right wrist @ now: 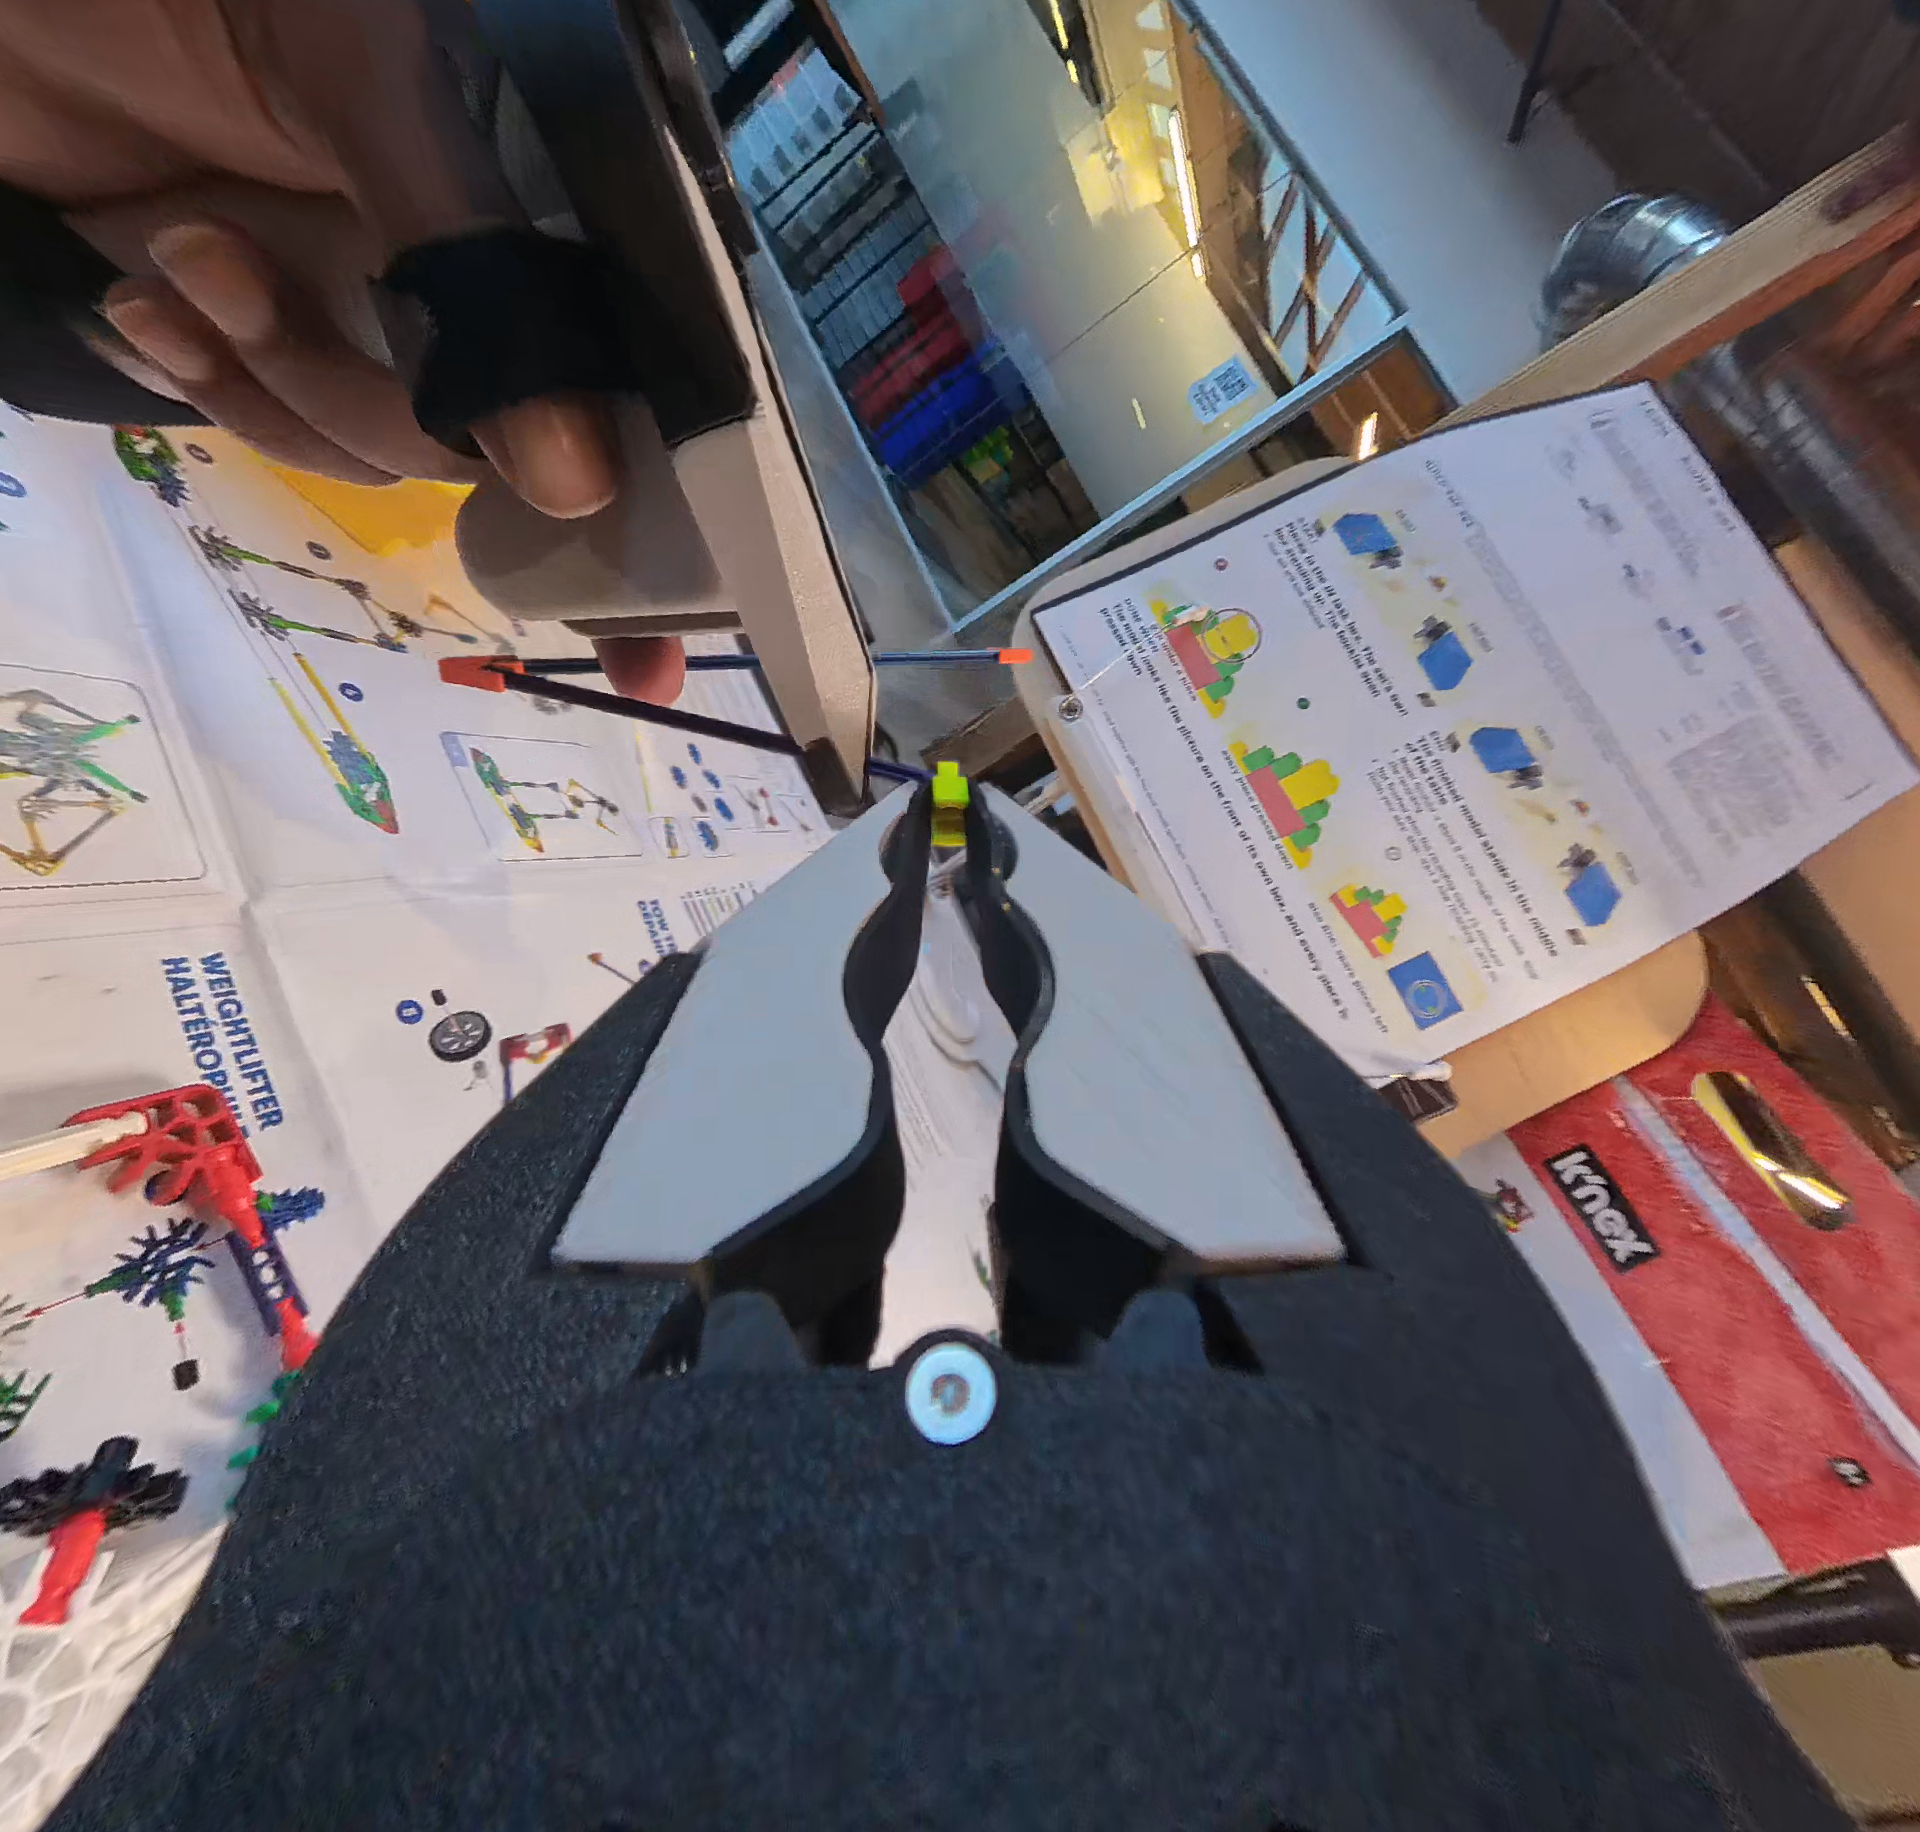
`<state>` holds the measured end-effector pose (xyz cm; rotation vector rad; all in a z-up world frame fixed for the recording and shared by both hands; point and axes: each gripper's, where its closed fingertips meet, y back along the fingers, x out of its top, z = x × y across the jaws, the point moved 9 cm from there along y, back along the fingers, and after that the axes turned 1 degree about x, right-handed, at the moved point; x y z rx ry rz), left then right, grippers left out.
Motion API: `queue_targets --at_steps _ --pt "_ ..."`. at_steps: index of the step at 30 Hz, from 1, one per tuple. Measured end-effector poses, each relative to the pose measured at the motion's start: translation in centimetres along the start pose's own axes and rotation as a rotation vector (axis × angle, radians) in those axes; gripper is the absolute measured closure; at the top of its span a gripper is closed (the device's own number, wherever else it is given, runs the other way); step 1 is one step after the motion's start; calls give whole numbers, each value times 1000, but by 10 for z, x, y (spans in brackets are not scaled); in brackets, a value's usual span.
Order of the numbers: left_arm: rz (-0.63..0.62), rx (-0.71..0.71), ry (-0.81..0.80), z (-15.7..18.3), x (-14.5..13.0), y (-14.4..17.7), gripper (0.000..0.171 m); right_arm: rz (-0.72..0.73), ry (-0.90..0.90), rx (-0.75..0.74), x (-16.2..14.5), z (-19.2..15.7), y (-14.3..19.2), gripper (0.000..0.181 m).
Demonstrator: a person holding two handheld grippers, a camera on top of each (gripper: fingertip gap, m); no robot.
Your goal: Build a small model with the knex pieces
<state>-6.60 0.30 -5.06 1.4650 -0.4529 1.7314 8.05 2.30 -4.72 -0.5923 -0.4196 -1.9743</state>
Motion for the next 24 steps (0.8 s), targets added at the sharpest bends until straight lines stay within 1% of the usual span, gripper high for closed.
queue_targets --at_steps 4,5,6,8,10,12,14,15,16,18,20,22,24 --pt "59 -53 88 3 5 2 171 32 2 -85 5 1 3 178" --pt "82 -74 126 3 5 2 171 43 -21 -99 5 3 4 178" --pt "109 -100 162 4 6 2 171 60 -86 -95 6 5 4 178" --pt "152 -150 231 3 8 3 171 92 -273 -54 4 13 5 177" --pt "174 -171 246 3 8 3 171 132 -528 30 1 20 4 177" --pt "170 -158 194 5 9 4 171 180 -818 144 -5 27 2 178" --pt "133 -116 91 7 7 3 171 227 -1083 152 -21 44 5 177" --pt "115 -86 29 10 6 1 171 256 -1200 188 -31 53 6 178" --pt "110 -76 -21 13 7 0 171 269 -1265 216 -39 61 9 177" --pt "93 -49 -76 18 8 -1 171 276 -1251 208 -49 73 14 177" --pt "94 -20 -97 16 7 -1 171 271 -1250 205 -52 80 18 177" --pt "82 -9 -102 13 6 -1 171 269 -1241 212 -53 83 19 178" --pt "40 1 -118 10 2 -3 171 255 -1223 215 -55 83 18 177"
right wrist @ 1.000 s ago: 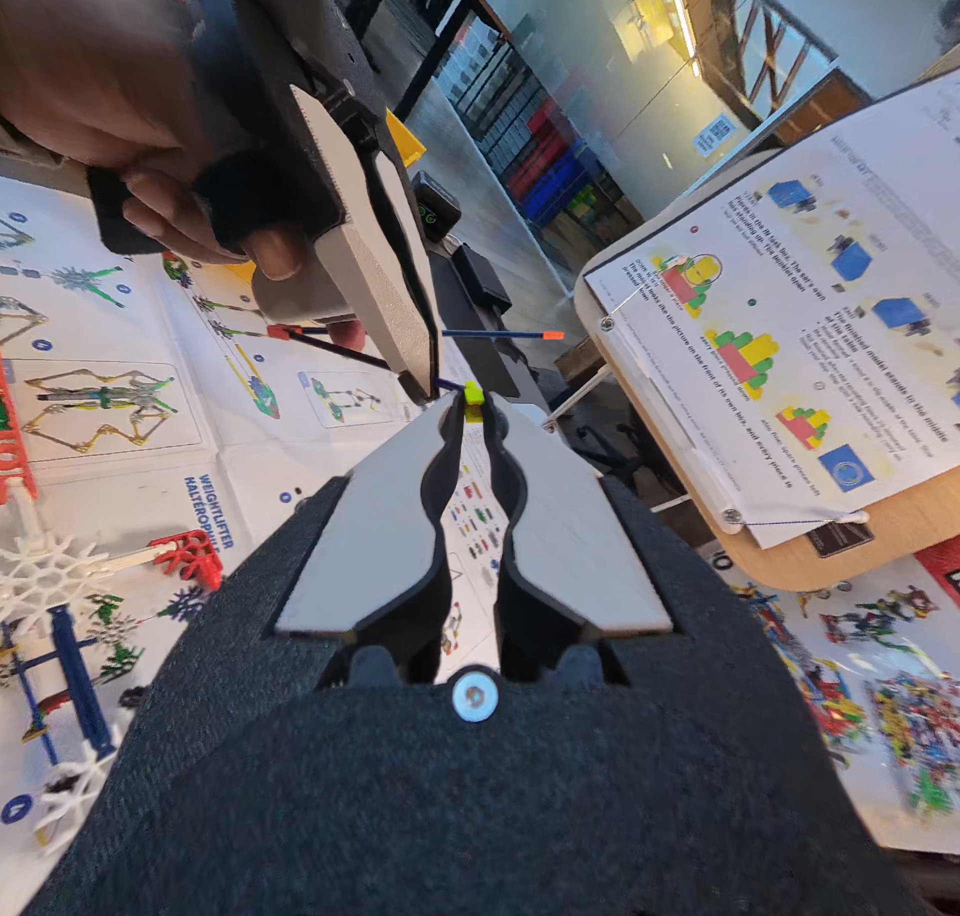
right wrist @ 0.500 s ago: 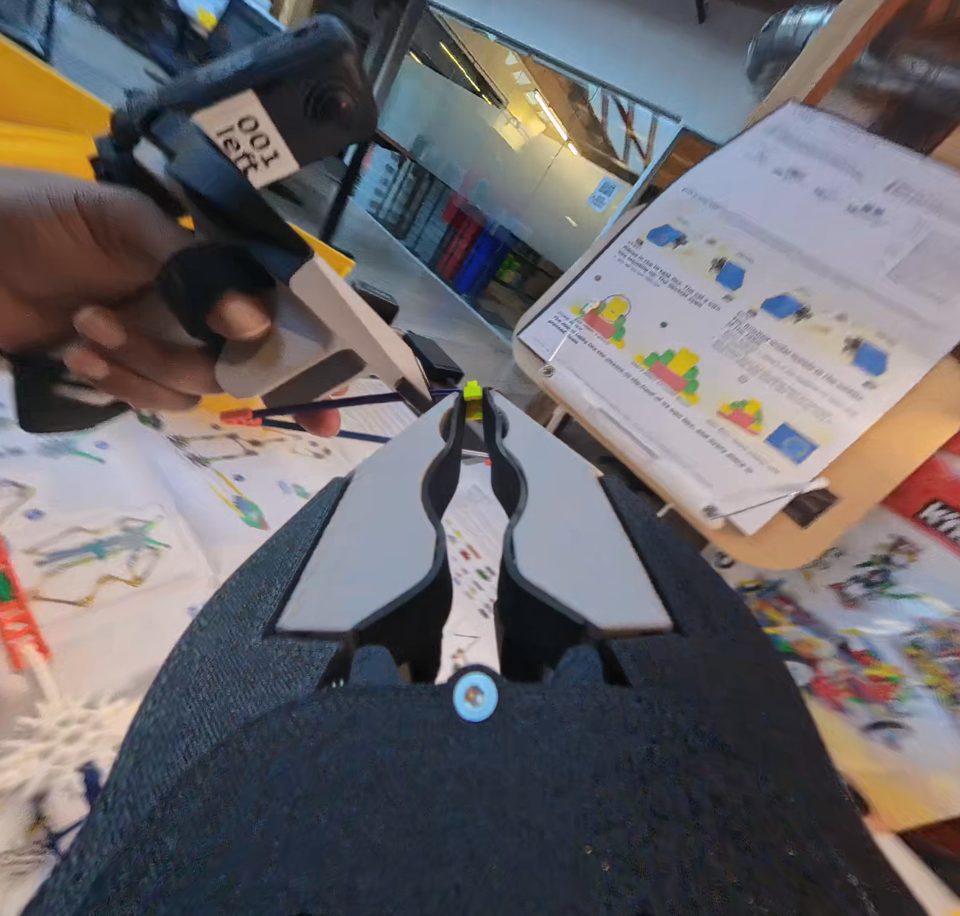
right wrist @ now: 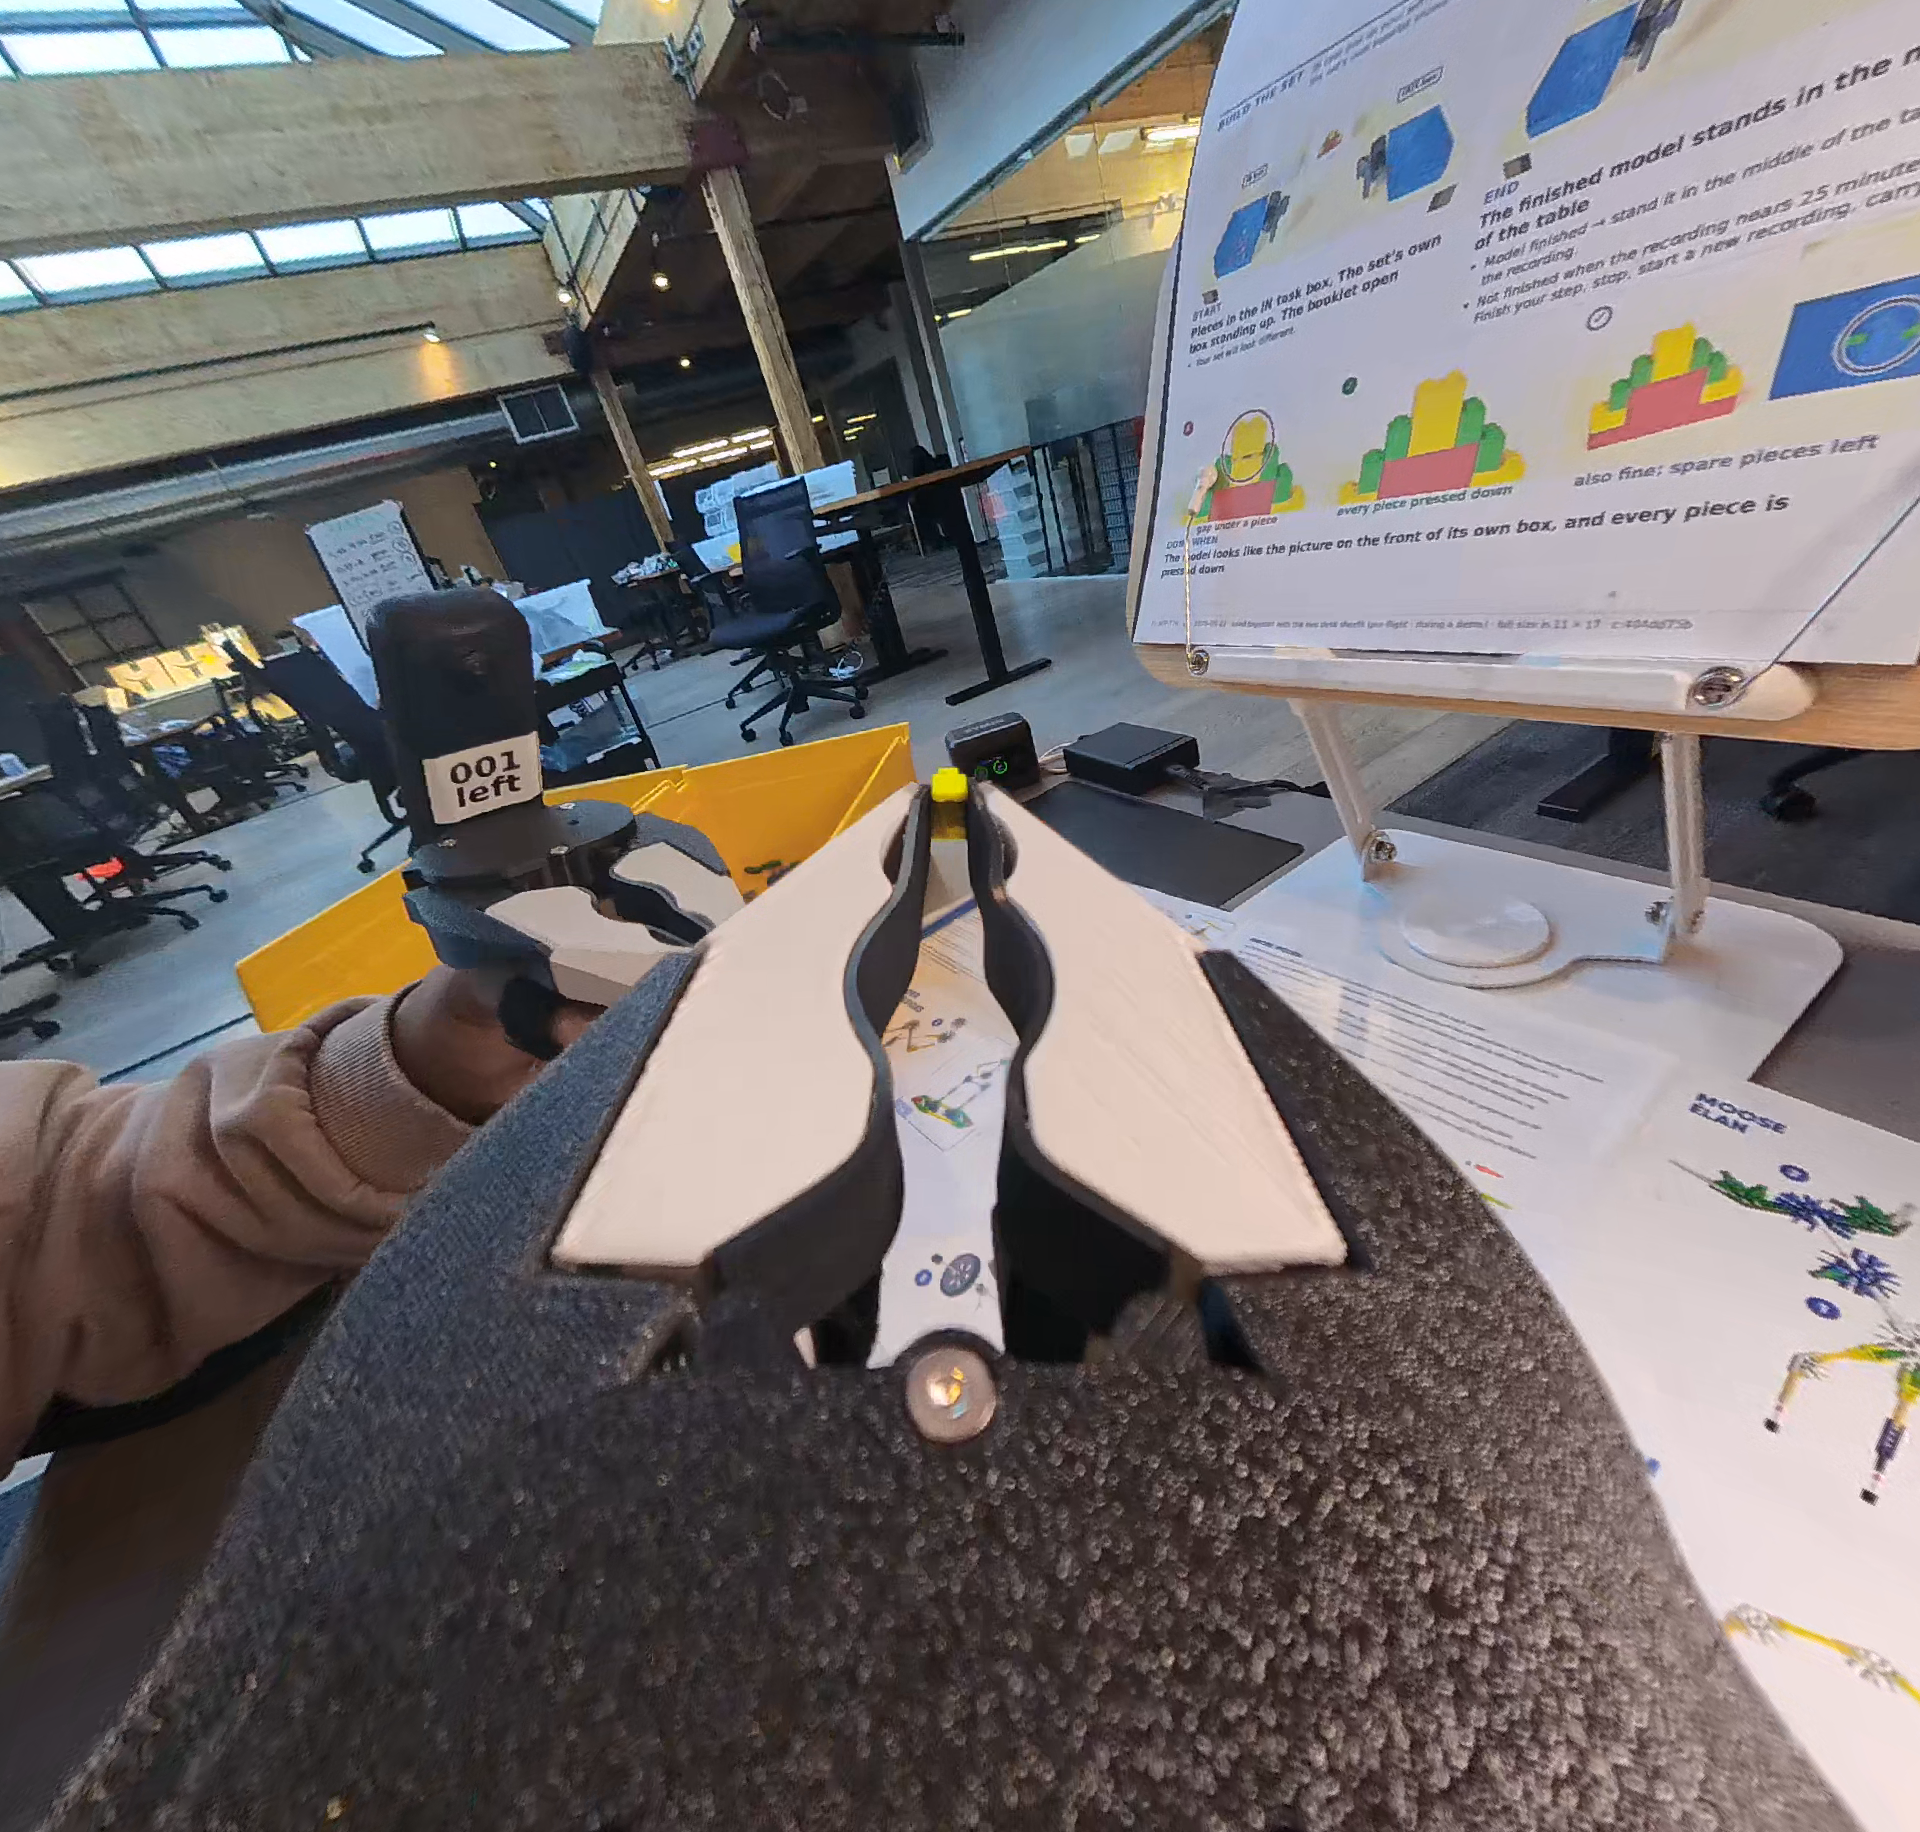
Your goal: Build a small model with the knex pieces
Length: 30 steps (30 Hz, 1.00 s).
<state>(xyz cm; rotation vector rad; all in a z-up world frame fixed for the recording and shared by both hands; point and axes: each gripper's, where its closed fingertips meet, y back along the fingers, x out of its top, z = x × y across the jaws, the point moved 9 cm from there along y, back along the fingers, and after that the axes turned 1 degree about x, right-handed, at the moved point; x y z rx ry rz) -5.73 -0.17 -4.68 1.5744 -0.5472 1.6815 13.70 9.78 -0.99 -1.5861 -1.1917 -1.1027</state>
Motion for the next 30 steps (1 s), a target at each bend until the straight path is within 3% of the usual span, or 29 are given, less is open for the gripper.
queue_targets --at_steps 5,9,13,16,20,23,30 --pt "-134 81 -101 -7 -14 -6 171 -144 83 -50 -10 9 -3 177" --pt "-176 159 -165 -13 -20 -7 171 -243 301 -245 -4 25 8 177" --pt "-169 177 -172 -15 -21 -6 171 -264 469 -487 29 50 45 177" --pt "-160 182 -168 -16 -20 -5 171 -226 537 -717 67 73 99 177" --pt "-159 181 -159 -17 -22 -6 171 -191 443 -960 94 104 181 177" --pt "-169 169 -149 -17 -26 -9 171 -258 330 -1066 83 133 222 177" --pt "-198 144 -158 -12 -34 -18 171 -445 124 -1081 24 188 244 177"
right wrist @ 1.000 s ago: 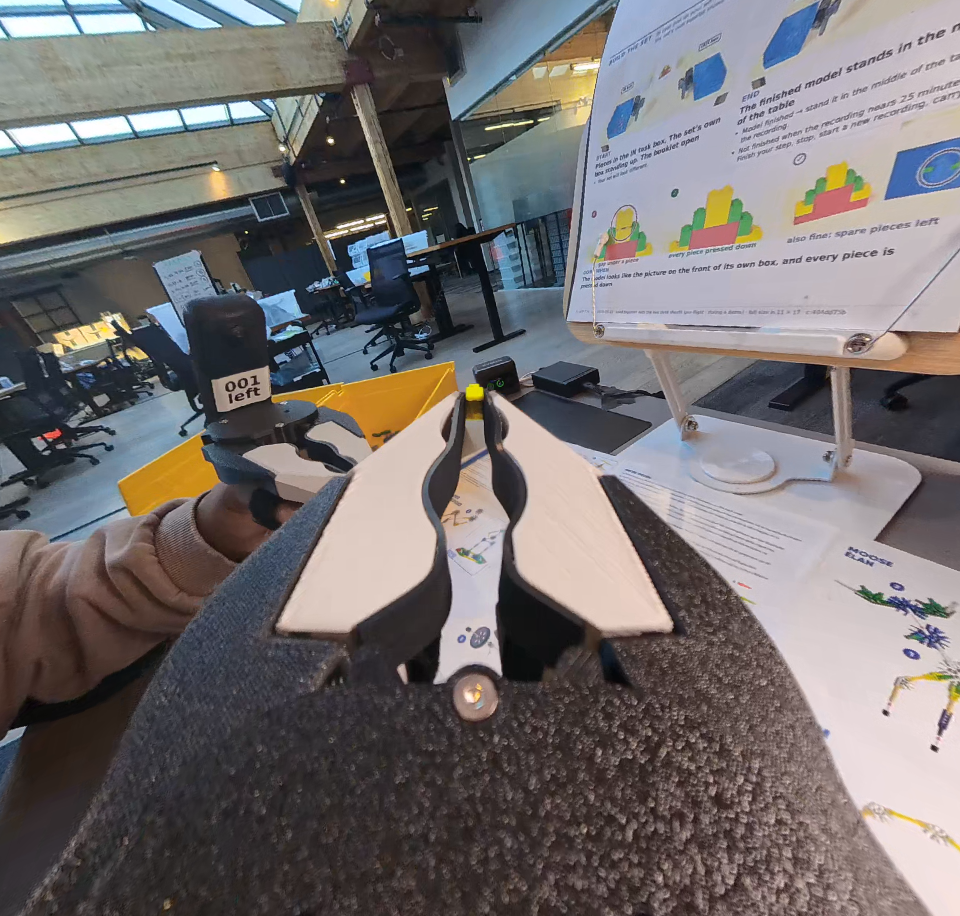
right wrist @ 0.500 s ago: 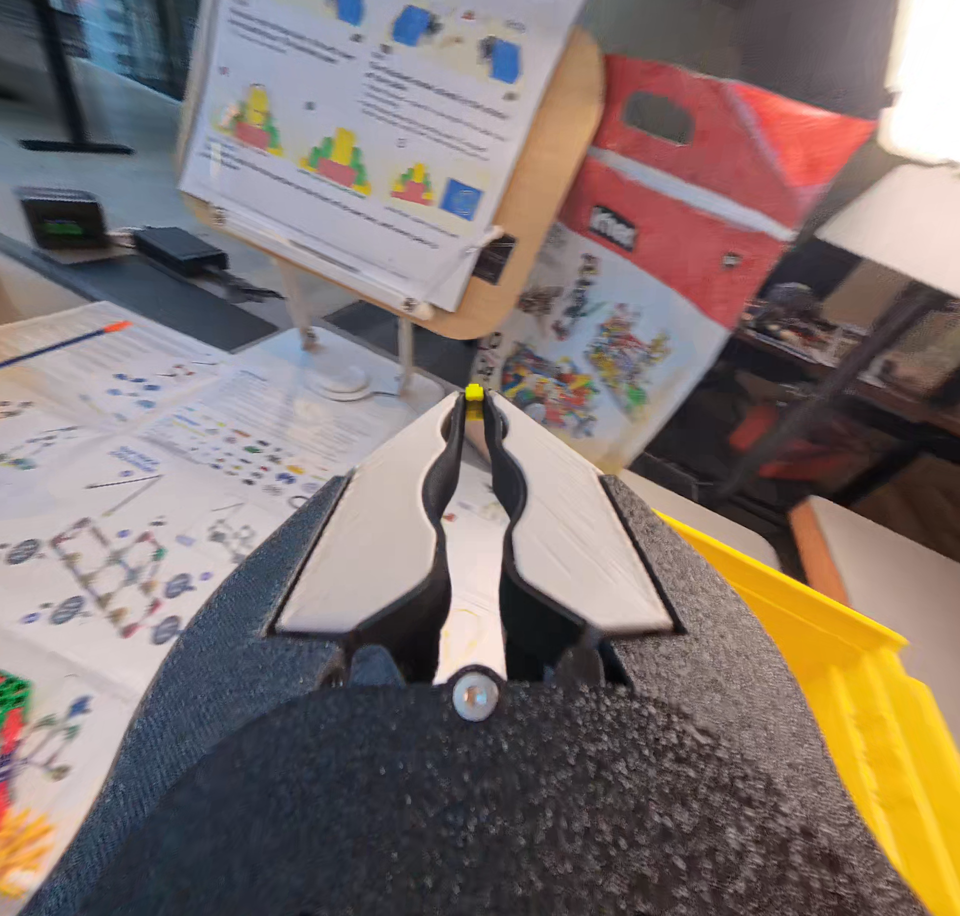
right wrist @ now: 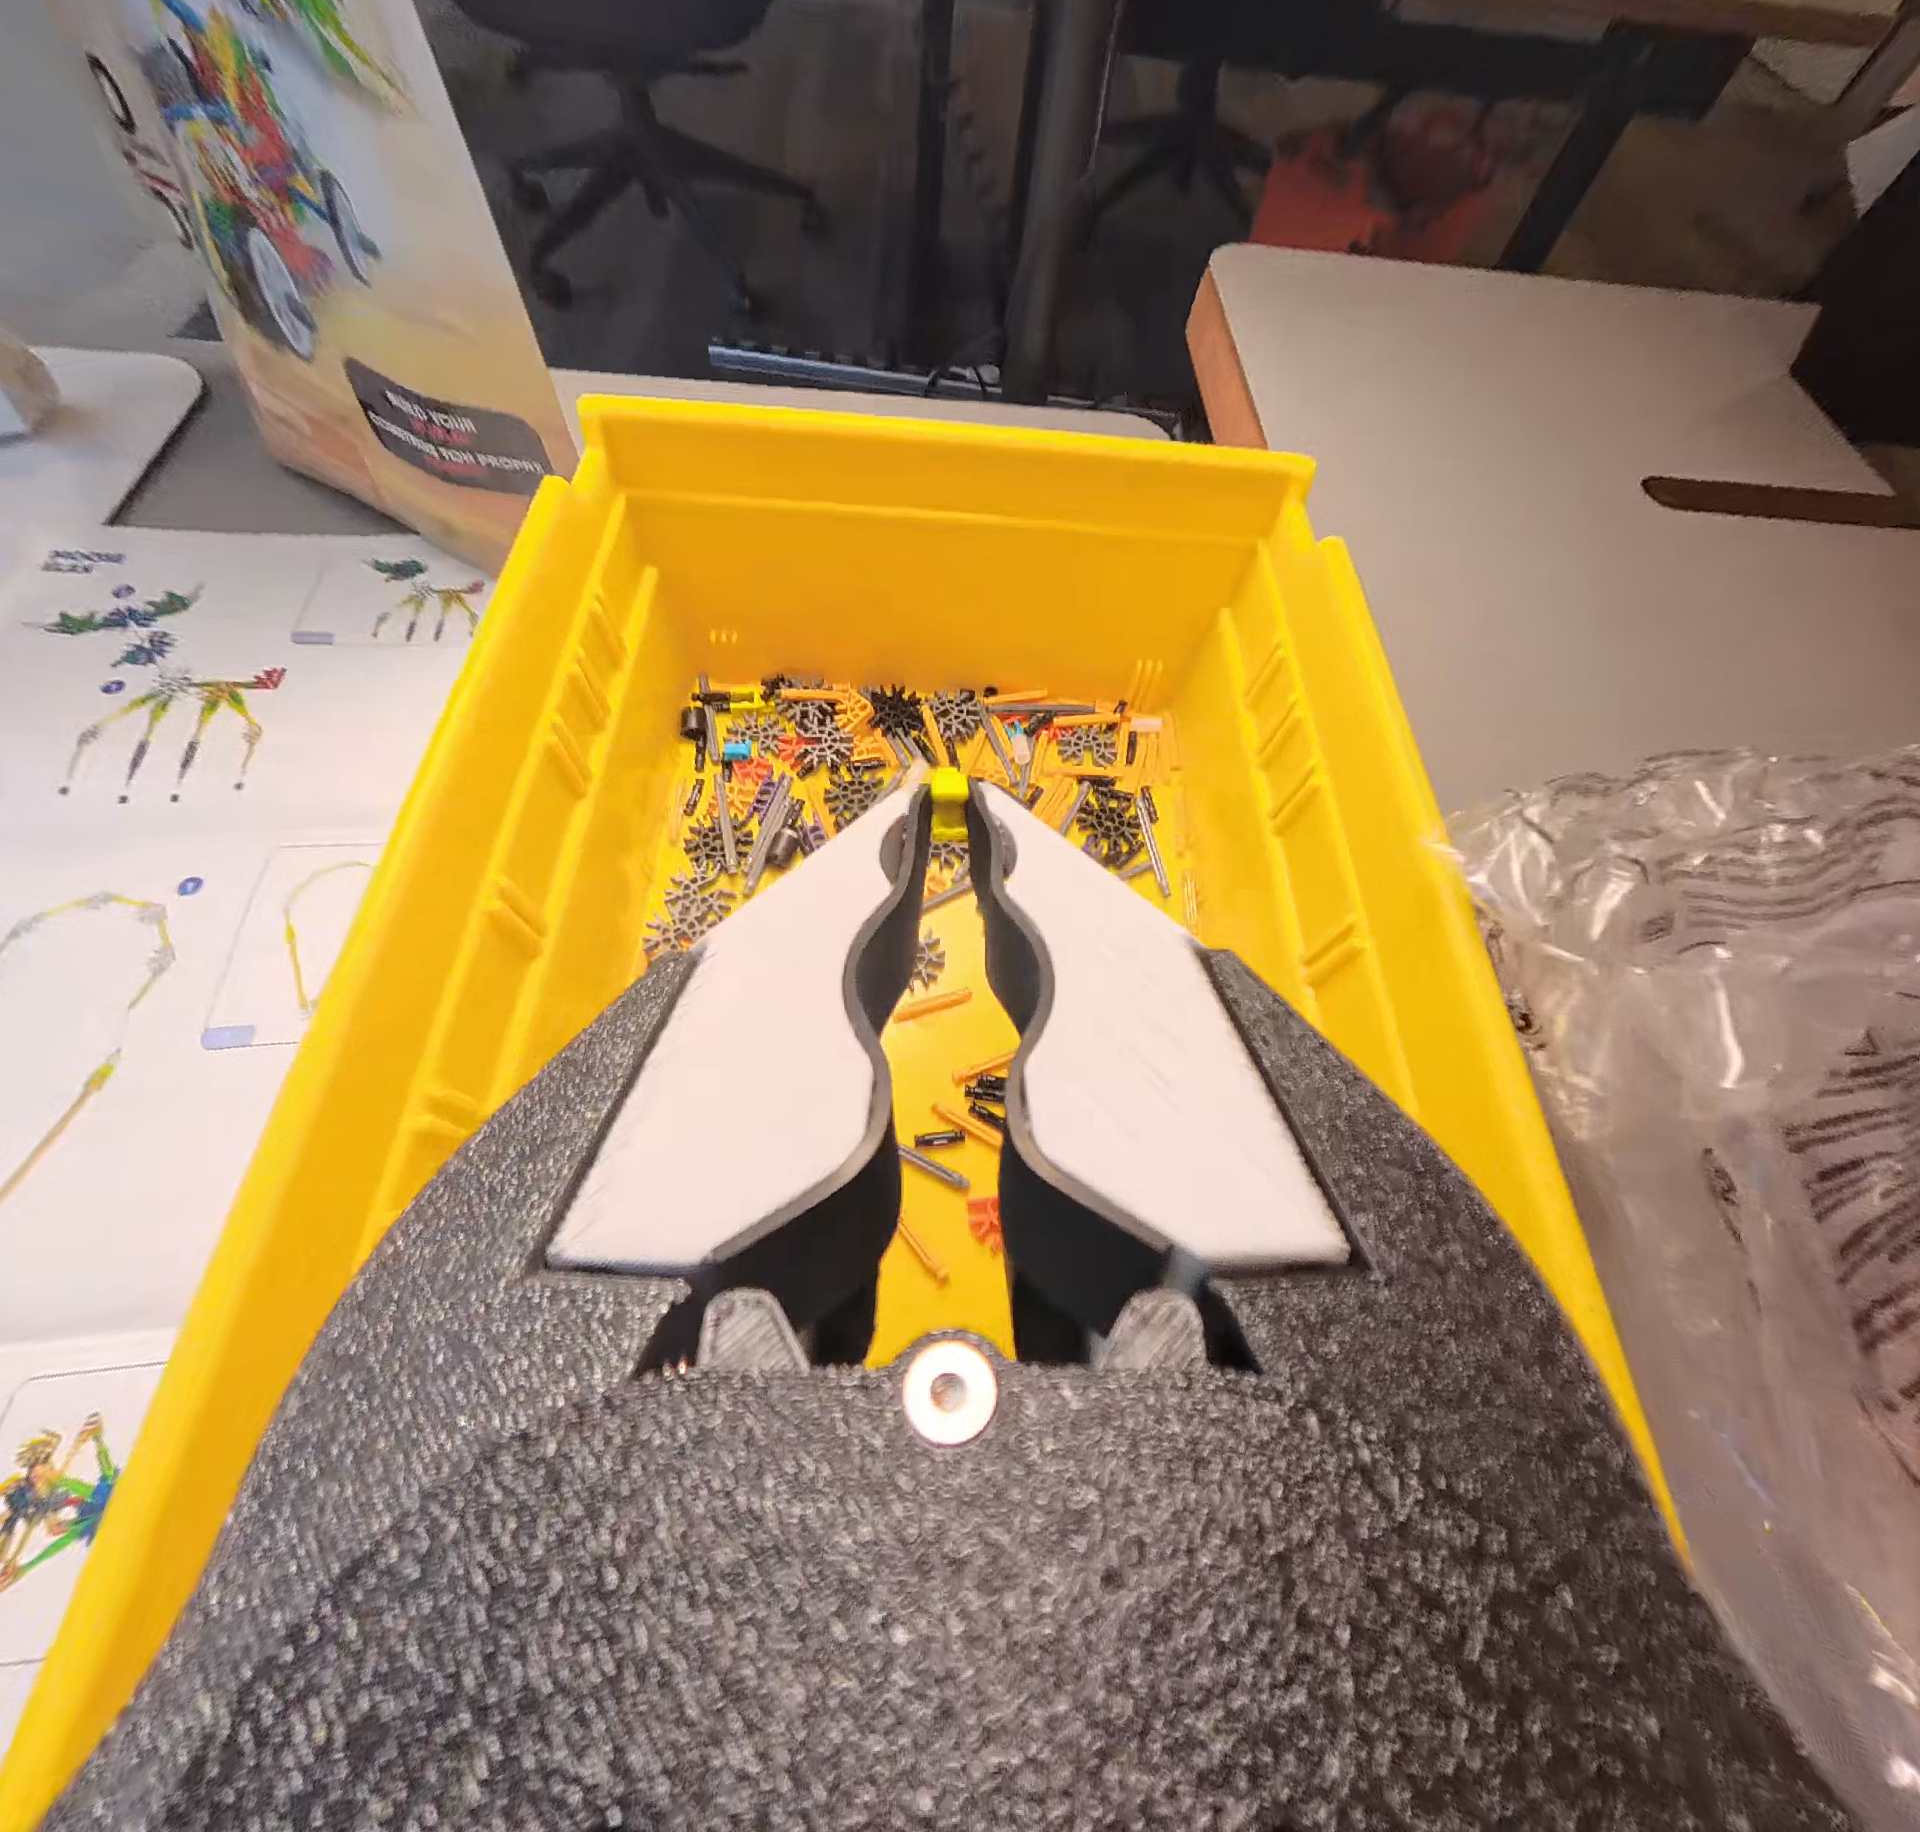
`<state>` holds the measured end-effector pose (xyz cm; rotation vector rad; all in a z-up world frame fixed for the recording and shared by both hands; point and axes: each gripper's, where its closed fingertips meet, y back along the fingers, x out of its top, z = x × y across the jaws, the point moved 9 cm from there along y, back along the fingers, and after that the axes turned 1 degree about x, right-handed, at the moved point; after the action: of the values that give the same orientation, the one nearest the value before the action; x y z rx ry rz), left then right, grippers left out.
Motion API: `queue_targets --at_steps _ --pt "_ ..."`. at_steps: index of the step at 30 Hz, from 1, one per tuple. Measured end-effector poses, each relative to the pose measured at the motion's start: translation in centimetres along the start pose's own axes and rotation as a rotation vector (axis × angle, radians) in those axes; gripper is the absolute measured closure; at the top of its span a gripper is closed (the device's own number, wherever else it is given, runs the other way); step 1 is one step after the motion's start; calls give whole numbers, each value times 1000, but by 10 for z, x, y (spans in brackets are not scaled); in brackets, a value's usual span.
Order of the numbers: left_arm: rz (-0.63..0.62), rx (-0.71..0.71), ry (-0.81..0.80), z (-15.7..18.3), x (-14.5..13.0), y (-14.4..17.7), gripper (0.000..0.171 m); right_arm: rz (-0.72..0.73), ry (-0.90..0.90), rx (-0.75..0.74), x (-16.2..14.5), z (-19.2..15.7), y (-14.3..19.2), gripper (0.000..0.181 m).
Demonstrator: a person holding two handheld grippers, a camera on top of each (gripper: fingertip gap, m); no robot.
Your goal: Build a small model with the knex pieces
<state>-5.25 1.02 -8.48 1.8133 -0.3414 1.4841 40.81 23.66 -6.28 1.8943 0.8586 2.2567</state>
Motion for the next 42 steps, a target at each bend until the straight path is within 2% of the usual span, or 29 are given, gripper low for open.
queue_targets --at_steps 2,4,7,9,12,15,19,22,24,27,31,35,39,42 --pt "-4 -6 -1 1 0 -1 171 -5 -4 -24 -4 1 -6 174" --pt "-1 -16 -10 2 0 0 171 45 -15 -84 2 4 -2 157" --pt "12 -32 -23 4 2 1 171 211 -20 -119 25 1 18 151" --pt "22 -47 -29 5 3 2 171 298 -33 -89 39 -8 31 150" --pt "46 -85 -41 8 5 3 171 460 -33 99 63 -41 50 153" --pt "72 -114 -75 14 7 5 171 530 -14 418 82 -100 62 153" --pt "74 -138 -163 24 9 4 171 432 127 815 76 -201 62 153" --pt "77 -184 -232 35 10 4 171 269 172 1020 50 -264 49 152" --pt "74 -197 -299 43 12 5 171 175 143 1127 32 -290 39 151" --pt "63 -180 -412 55 14 4 171 90 60 1146 16 -302 21 150" --pt "4 -140 -557 66 10 0 171 67 -121 1260 14 -301 16 154" --pt "-17 -135 -606 72 7 -4 171 37 -202 1316 12 -301 15 158" --pt "-60 -111 -666 74 2 -8 171 23 -246 1339 9 -303 13 174" --pt "-69 -100 -682 75 0 -9 171 32 -269 1375 10 -302 15 176"
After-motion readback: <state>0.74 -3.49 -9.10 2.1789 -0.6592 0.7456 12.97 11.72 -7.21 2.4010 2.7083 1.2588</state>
